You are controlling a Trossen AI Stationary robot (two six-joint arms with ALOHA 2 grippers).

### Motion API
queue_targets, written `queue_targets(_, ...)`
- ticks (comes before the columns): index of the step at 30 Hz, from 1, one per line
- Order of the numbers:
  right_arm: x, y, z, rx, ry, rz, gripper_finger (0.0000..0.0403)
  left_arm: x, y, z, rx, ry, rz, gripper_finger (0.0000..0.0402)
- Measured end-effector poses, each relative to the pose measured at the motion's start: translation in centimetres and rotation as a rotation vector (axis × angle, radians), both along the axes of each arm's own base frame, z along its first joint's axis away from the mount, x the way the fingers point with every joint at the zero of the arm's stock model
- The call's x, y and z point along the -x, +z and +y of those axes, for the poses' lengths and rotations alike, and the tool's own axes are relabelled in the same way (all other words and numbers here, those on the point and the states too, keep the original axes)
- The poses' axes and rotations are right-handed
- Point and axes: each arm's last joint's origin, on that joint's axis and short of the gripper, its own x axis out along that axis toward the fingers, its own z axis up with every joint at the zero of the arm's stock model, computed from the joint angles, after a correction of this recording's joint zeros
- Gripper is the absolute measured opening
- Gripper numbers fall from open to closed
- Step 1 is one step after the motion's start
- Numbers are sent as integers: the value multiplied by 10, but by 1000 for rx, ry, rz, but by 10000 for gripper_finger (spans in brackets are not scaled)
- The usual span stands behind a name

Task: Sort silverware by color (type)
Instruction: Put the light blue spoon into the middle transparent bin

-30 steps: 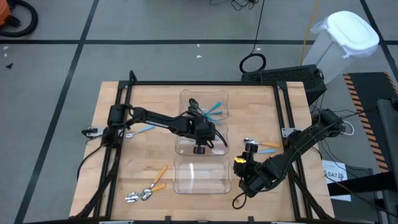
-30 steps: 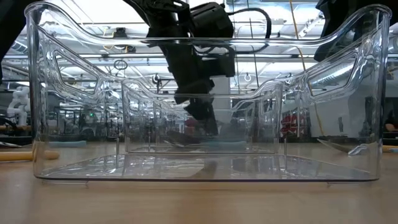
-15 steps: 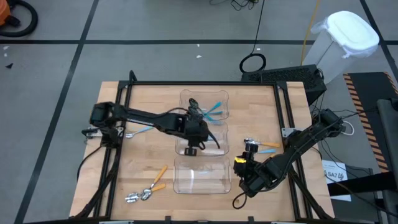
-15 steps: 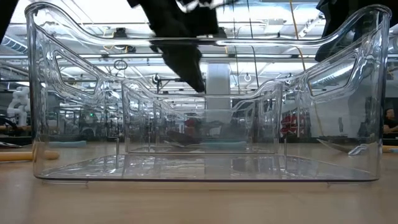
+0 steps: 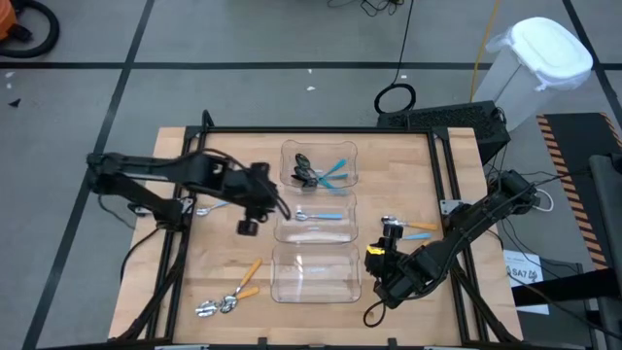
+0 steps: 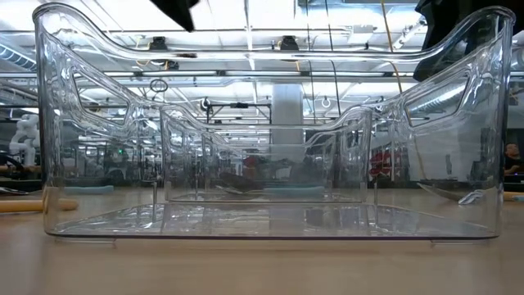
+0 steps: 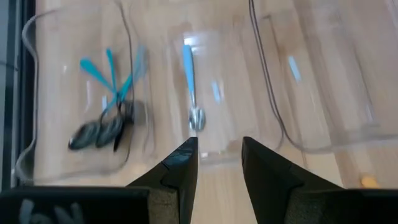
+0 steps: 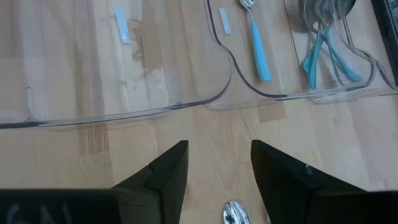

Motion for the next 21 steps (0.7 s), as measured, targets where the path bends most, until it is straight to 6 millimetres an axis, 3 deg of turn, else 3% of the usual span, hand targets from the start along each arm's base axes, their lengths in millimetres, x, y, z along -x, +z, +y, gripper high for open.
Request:
queue_targets(6,0,0,0,1,-1,-1,171,30,2,3,5,9,8,125)
queue_targets(11,0,0,0,0,-2,-2,171,50,-19,9,-8,47,55,125)
queue_targets(21,-1,1,-1,36,-7,-28,171,66,-67,25,1,153,91,125)
